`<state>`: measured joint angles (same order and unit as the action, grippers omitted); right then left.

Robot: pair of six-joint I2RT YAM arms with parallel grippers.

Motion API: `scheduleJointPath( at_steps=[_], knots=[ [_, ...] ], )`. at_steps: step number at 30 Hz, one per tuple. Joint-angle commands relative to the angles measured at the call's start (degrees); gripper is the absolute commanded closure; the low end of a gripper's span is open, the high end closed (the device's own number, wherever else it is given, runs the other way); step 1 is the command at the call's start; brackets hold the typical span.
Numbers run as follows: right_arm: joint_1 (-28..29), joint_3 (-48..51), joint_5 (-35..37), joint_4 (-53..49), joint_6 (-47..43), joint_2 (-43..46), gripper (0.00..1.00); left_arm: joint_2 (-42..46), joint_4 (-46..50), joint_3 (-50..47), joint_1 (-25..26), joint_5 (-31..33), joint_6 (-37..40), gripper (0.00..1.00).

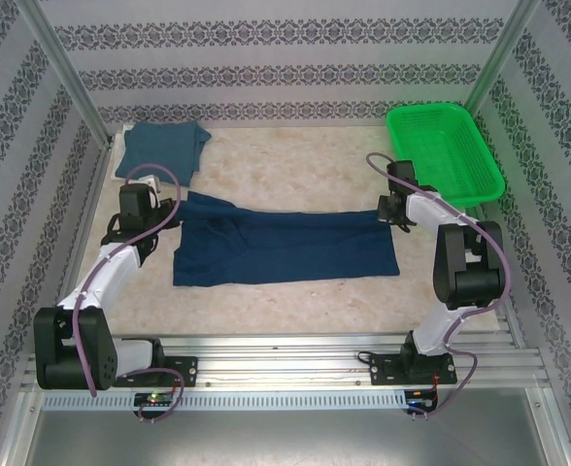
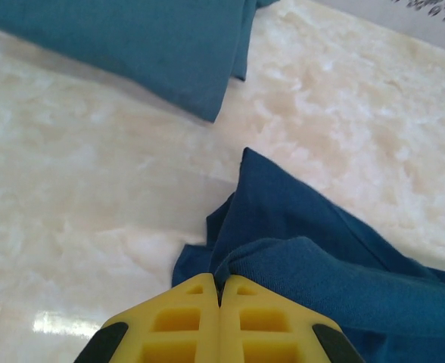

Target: Fold and stack the t-shirts

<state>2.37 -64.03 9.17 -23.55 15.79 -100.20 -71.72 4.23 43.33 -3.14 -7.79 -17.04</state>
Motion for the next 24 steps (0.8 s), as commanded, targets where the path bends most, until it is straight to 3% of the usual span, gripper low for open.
scheduleJointPath(
  at_steps=[1, 11, 16, 20, 24],
  knots=[
    [-0.3, 0.7, 1.5, -1.4, 0.9, 1.9, 1.00, -0.1, -3.5, -1.0, -0.8, 2.1, -2.8, 1.00],
    [0.6, 3.0, 2.5, -4.1, 0.5, 2.5, 0.99, -1.3, -3.2, -4.8, -0.7, -0.1, -6.4, 1.00],
    [0.7, 4.6, 2.6, -4.4, 0.9, 4.1, 0.83, -1.7, -3.8, -6.3, -0.8, -0.9, -7.0, 1.00],
    [0.7, 6.8, 2.5, -4.3, 2.2, 6.7, 0.57, -0.9, -3.7, -7.8, -0.7, -1.4, -6.9, 1.00],
    [0.8, 6.7, 3.7, -5.9, 5.5, 10.1, 0.54, 0.0, -4.3, -9.7, -0.7, -2.4, -7.3, 1.00]
  ],
)
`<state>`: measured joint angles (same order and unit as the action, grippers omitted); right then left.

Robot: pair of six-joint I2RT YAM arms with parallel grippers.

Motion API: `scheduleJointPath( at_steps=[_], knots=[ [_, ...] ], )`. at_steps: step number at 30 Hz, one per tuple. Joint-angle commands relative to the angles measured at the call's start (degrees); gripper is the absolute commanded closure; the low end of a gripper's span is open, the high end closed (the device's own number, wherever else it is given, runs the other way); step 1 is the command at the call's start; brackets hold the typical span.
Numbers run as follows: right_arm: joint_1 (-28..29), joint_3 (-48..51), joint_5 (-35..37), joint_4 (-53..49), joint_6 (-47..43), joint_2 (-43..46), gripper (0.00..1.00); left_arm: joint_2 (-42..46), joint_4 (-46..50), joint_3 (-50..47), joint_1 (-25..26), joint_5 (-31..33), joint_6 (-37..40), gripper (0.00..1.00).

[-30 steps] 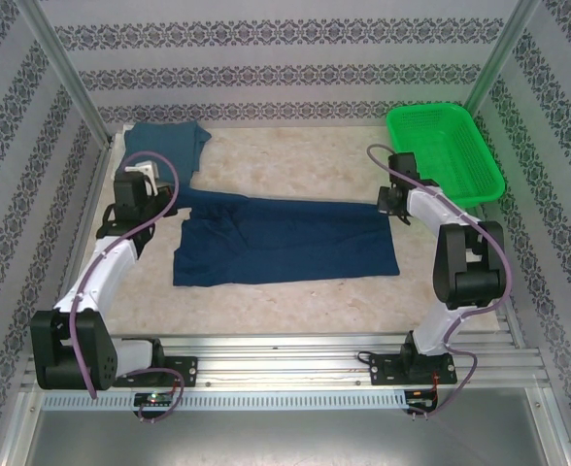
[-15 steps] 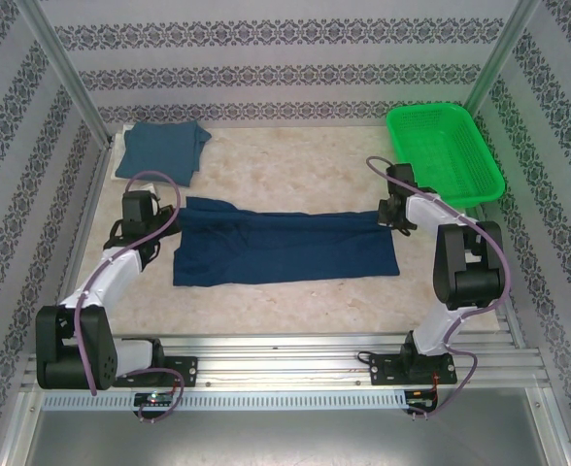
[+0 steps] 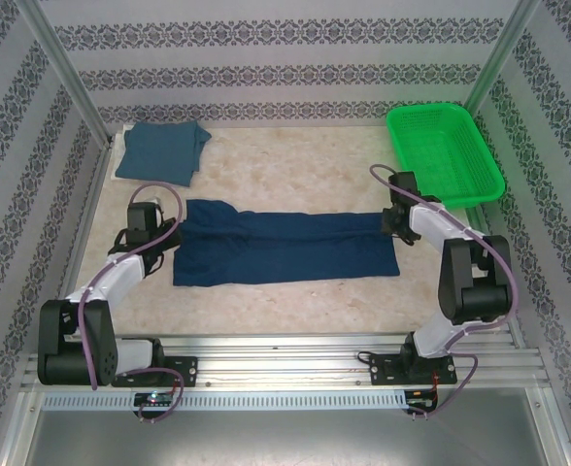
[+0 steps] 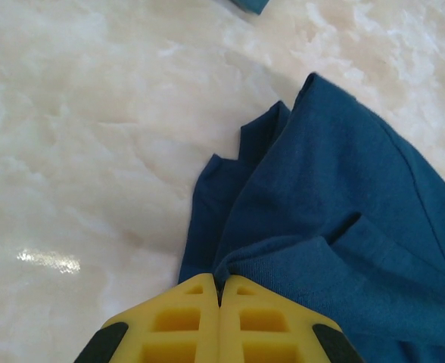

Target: Fold and stack the t-shirts

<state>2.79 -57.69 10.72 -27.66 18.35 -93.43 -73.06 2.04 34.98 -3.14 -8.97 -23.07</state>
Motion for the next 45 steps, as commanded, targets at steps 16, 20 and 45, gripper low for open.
scheduleJointPath(
  at_steps=[16, 20, 45],
  knots=[
    [8.3, -10.7, -14.0, 1.1, 8.4, -6.1, 0.42, 3.3, 0.7, -4.5, -0.7, -1.6, -5.0, 0.89],
    [6.6, -10.5, -13.9, 0.6, 10.2, -11.4, 0.45, 7.8, 1.8, -7.1, -0.7, -0.5, -7.1, 0.54],
    [13.3, -3.0, -16.6, 7.0, 7.2, 1.3, 0.41, -24.3, 14.3, 32.7, 5.7, 2.3, -1.4, 0.45]
  ],
)
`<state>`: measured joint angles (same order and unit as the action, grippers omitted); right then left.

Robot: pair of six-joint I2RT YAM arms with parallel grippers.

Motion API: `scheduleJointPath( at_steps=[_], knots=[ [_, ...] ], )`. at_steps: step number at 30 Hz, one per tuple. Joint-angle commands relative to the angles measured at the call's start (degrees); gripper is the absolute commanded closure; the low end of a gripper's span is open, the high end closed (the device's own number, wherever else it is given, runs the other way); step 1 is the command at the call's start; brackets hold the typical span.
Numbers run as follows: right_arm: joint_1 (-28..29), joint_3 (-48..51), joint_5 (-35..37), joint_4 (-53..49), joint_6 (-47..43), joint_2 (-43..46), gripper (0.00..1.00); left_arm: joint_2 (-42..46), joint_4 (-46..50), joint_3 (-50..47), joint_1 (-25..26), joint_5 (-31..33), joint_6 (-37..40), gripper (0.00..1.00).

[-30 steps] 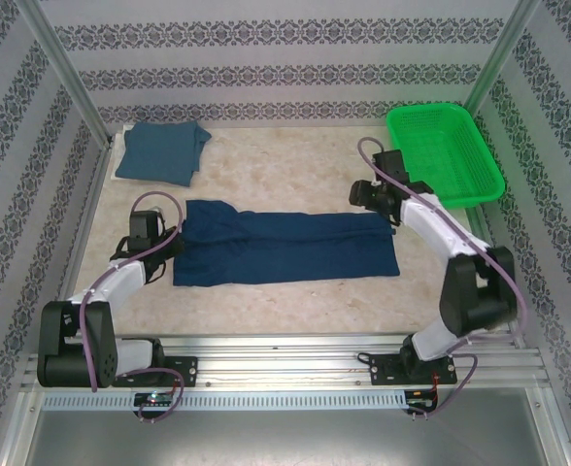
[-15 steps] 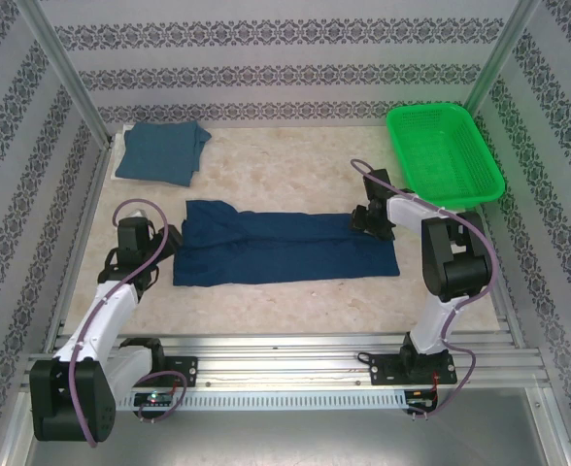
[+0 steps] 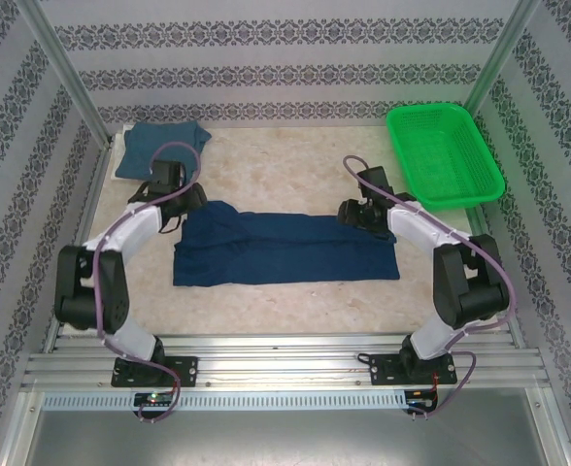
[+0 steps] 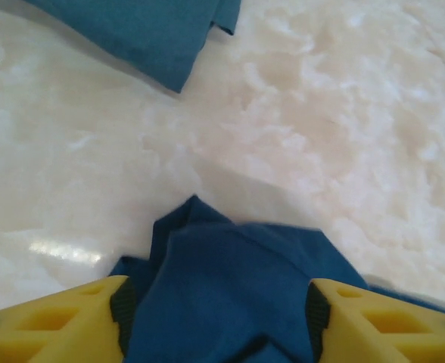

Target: Fold and stack the t-shirts

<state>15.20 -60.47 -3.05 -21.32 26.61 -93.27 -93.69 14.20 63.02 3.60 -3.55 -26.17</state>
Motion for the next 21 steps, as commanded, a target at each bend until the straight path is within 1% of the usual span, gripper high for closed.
scheduleJointPath(
  at_steps=[1, 3, 4, 6, 8, 12, 16, 18, 21],
  knots=[
    [0.7, -0.4, -3.6, 0.4, -0.3, 0.8, 0.41, -5.6, 3.4, 7.0, -1.1, -4.3, 1.9, 0.53],
    [0.6, -0.5, -6.0, 1.4, 1.1, -0.4, 0.43, -8.1, 4.3, 9.9, -1.0, -7.0, 1.2, 0.61],
    [0.6, -0.7, -7.7, 2.1, 1.8, -1.8, 0.43, -9.0, 4.1, 10.6, -1.0, -8.2, 0.4, 0.64],
    [0.7, -1.9, -7.9, 1.0, 3.4, -4.9, 0.44, -10.9, 4.2, 11.8, -0.7, -8.7, -0.4, 0.64],
    [0.6, -1.6, -8.0, 1.7, 4.8, -7.5, 0.45, -13.6, 4.3, 12.5, -0.9, -8.7, -1.4, 0.68],
    [-0.1, -1.0, -5.9, 1.5, 6.1, -11.6, 0.46, -18.0, 2.5, 13.2, -1.4, -8.2, -2.3, 0.71],
    [-0.9, 0.8, -4.6, 1.9, 6.8, -11.6, 0.46, -21.9, 1.5, 14.9, -2.7, -7.8, -3.2, 0.77],
    [-1.0, 1.5, -4.5, 2.0, 6.3, -11.0, 0.46, -23.1, 1.5, 15.6, -3.4, -6.3, -2.9, 0.83],
    [-0.9, 1.3, -4.6, 1.3, 5.9, -11.1, 0.46, -25.1, 1.7, 17.6, -4.6, -5.3, -2.2, 0.88]
  ],
)
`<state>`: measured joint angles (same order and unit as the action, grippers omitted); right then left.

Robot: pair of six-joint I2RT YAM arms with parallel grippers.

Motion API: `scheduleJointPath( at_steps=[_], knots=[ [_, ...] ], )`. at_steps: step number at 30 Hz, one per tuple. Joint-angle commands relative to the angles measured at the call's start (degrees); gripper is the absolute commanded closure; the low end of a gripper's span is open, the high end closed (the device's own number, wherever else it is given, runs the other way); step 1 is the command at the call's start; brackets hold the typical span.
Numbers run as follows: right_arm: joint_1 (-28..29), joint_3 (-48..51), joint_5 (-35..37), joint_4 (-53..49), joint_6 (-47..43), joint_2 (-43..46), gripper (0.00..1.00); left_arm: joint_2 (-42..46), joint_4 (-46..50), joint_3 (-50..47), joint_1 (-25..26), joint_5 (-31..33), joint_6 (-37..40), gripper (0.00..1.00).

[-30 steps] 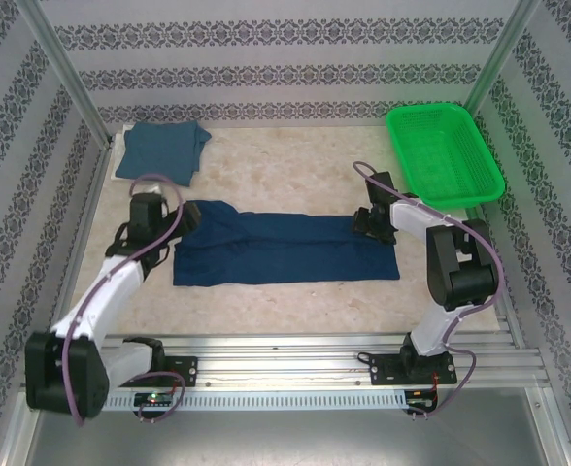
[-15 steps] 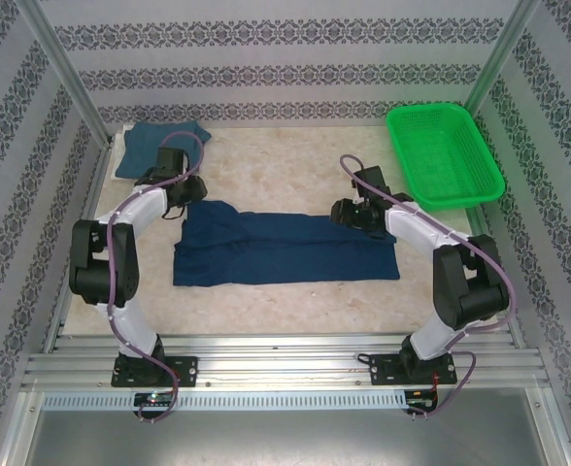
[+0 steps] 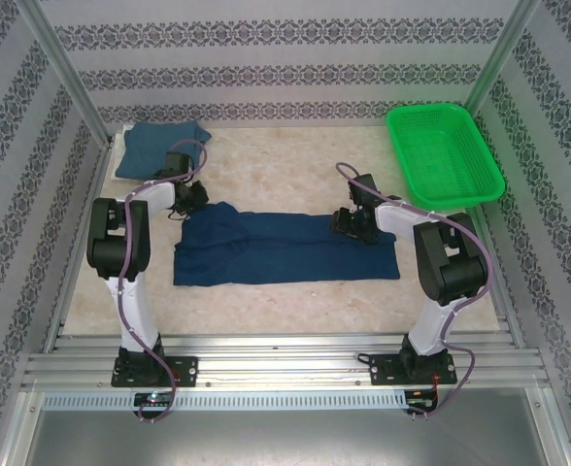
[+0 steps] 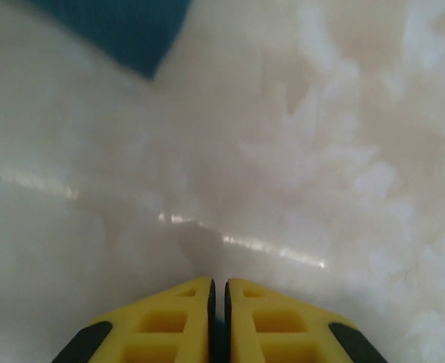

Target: Fold and stack the t-shirts

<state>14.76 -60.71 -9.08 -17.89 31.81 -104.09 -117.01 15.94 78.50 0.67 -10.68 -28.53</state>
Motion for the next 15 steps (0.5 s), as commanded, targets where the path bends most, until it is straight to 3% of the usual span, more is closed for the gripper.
scheduleJointPath(
  at_steps=[1, 8, 10, 13, 15],
  knots=[
    [-0.4, 1.1, 1.6, -2.8, 0.7, -0.5, 0.46, -2.2, -0.7, 2.8, -1.9, 1.6, 0.6, 0.89],
    [1.2, -0.8, 5.8, -6.5, 1.0, -0.1, 0.46, -5.5, 0.7, 10.3, -2.5, 0.9, 2.2, 0.94],
    [1.6, -0.7, 8.8, -8.3, 0.7, 1.7, 0.45, -2.5, 0.2, 8.7, -3.0, -1.1, 1.4, 0.93],
    [1.9, -0.8, 10.9, -10.0, -0.4, 4.0, 0.43, 7.3, -2.0, 1.1, -3.2, 0.1, -0.6, 0.59],
    [2.2, -0.8, 11.6, -10.2, -0.9, 5.1, 0.41, 14.3, -4.3, -5.0, -2.9, -2.7, -2.1, 0.43]
  ],
)
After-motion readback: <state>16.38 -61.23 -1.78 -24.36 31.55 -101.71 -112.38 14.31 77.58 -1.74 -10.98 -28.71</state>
